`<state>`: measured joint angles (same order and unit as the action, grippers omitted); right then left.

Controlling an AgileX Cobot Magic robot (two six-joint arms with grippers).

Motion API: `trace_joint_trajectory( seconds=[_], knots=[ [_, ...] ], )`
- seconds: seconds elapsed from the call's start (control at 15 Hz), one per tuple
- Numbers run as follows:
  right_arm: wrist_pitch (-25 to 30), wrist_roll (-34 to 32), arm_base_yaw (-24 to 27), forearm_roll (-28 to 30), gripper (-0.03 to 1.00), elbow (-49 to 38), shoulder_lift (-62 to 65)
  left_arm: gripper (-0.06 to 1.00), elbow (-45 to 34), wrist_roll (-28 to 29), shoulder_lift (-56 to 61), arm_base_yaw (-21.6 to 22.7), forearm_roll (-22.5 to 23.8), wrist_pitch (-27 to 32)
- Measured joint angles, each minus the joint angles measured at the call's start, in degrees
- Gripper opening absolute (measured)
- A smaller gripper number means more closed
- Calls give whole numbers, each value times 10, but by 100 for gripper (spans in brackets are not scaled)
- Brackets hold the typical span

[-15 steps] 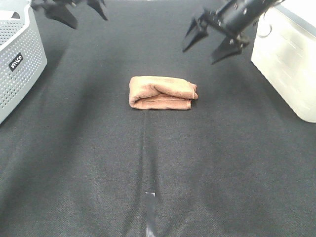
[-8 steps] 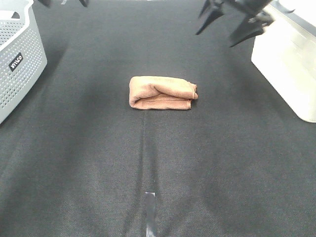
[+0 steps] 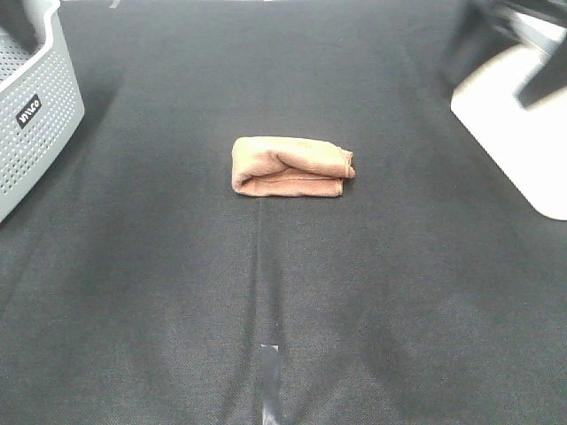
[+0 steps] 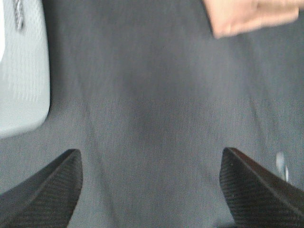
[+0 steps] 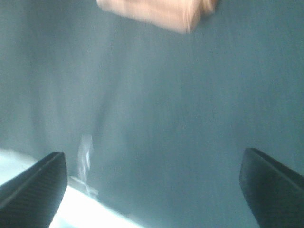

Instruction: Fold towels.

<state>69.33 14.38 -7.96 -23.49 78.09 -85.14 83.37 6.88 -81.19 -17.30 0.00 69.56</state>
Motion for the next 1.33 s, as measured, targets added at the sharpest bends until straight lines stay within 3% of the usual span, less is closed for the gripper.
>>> trace_joint_trajectory(
  seconds=[0.47, 0.87, 1.13, 1.33],
  knots=[
    [2, 0, 0, 5, 92, -296, 405, 76, -297, -5, 396, 0, 0, 2],
    [3, -2, 0, 44, 92, -416, 741, 76, -433, -83, 689, 0, -43, 3],
    [-5, -93, 0, 175, 92, -450, 843, 76, -509, -107, 765, 0, -57, -26],
    [-45, -107, 0, 194, 92, -472, 843, 76, -535, -110, 768, 0, -63, -70]
  ],
)
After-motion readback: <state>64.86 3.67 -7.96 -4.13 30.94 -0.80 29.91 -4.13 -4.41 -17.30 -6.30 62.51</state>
